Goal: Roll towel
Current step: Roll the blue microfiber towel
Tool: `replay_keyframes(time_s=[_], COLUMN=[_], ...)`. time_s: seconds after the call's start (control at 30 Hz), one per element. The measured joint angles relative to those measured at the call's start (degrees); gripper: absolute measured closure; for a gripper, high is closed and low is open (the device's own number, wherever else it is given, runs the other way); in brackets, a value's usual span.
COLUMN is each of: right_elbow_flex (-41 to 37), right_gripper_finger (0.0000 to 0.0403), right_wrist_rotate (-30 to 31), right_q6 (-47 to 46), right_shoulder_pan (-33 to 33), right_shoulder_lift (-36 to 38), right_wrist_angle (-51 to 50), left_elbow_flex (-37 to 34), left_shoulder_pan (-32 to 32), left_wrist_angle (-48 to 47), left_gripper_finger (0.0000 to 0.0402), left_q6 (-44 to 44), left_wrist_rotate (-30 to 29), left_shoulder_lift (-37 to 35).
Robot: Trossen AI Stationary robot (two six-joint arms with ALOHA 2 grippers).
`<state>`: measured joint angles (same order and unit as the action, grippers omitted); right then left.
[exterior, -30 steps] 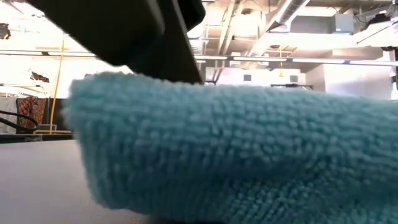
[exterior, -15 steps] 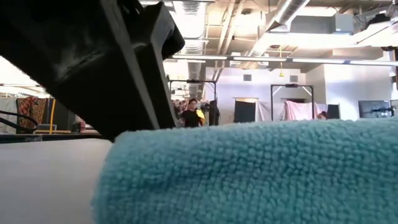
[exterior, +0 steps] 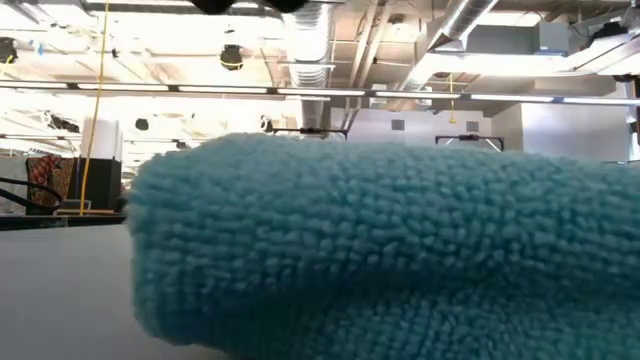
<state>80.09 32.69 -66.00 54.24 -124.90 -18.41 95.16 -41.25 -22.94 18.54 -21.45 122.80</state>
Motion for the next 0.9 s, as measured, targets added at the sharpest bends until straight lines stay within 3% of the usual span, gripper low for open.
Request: replay_keyframes(time_s=[0.27,0.47,0.9], right_elbow_flex=[0.02,0.00,0.02], right_gripper_finger=[0.0358,0.0358,0.0358], right_wrist_rotate=[-0.45,-0.50,-0.50], right_q6=[0.00,-0.02,-0.04], right_shoulder_pan=[-0.35,-0.09,-0.07], right_shoulder_lift=[0.04,0.04,0.04], right_wrist_angle=[-0.46,-0.47,-1.10], left_elbow_flex=[1.31,6.72,10.15], left_shoulder_pan=[1.72,1.79,1.49], left_wrist_angle=[0.22,-10.77,-12.34], left_gripper_finger=[0.0301,0.0301,0.0301], left_q6=[2.23,4.88,3.76], left_wrist_rotate=[6.18,-2.69,-3.98], left_shoulder_lift=[5.84,9.44,9.07])
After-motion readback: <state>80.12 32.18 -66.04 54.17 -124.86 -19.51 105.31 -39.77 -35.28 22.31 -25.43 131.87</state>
